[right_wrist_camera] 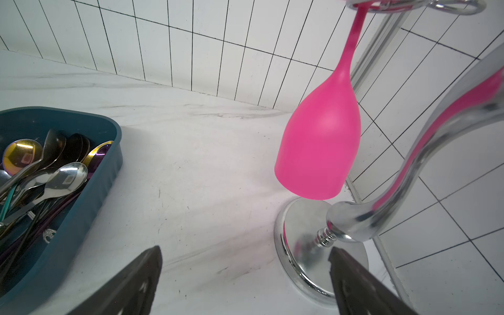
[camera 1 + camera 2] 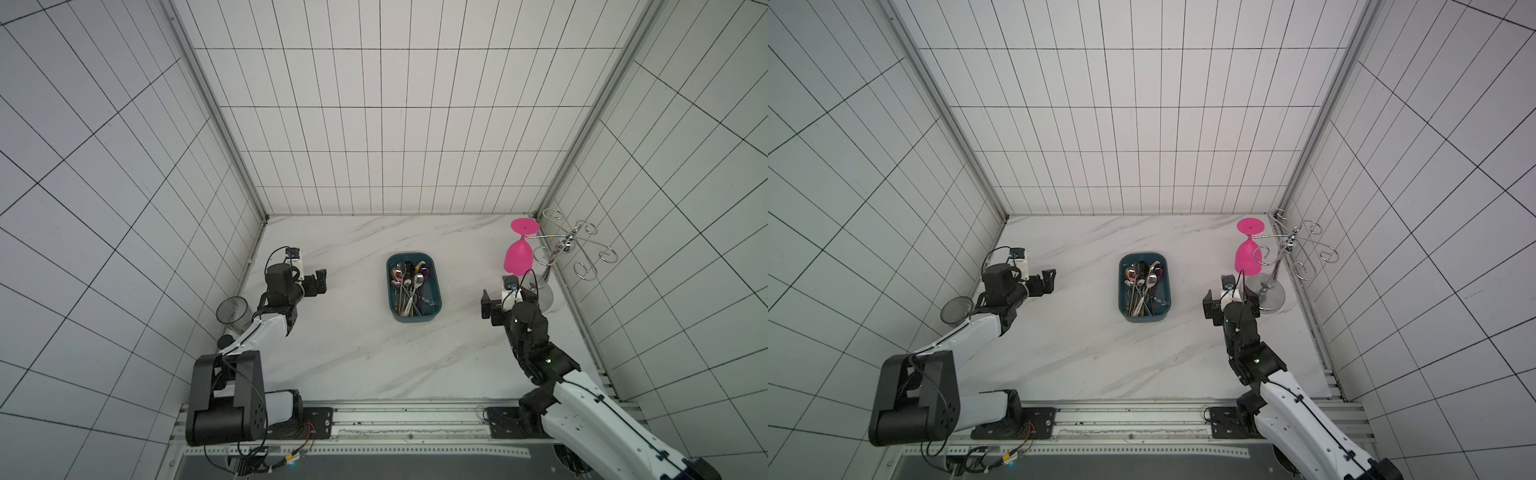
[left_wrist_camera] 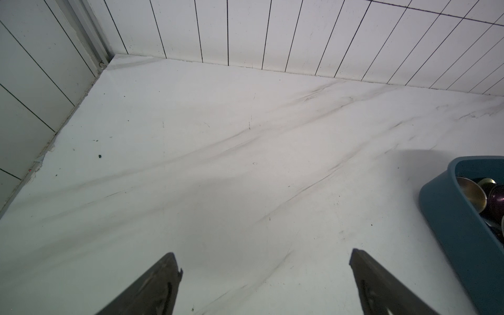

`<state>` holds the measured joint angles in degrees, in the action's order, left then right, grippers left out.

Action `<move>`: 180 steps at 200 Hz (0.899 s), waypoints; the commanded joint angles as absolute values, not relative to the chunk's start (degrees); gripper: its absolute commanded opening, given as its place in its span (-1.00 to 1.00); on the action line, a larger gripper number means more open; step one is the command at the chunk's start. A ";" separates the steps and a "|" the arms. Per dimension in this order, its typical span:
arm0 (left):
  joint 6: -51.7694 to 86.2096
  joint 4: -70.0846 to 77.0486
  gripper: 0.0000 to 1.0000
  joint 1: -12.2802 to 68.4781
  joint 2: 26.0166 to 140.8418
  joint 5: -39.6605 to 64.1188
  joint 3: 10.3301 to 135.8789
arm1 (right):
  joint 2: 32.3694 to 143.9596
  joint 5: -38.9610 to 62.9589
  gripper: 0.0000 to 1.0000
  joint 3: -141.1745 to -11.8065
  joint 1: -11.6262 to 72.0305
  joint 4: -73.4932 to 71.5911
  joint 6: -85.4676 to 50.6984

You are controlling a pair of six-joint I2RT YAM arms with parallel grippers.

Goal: Put the spoon into the storage box
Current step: Reset both arms

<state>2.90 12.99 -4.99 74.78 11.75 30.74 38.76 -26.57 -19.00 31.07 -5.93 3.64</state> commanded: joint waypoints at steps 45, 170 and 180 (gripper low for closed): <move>3.71 43.55 0.97 -5.24 75.81 9.48 19.02 | 36.15 -30.42 0.98 -15.73 30.56 -9.74 4.00; 7.72 48.26 0.98 -3.80 88.83 -2.10 22.95 | 38.96 -29.28 0.98 -14.15 26.80 -13.72 4.53; 7.29 45.31 0.98 -2.24 89.17 -6.13 24.95 | 40.33 -27.80 0.98 -14.19 25.29 -14.76 4.16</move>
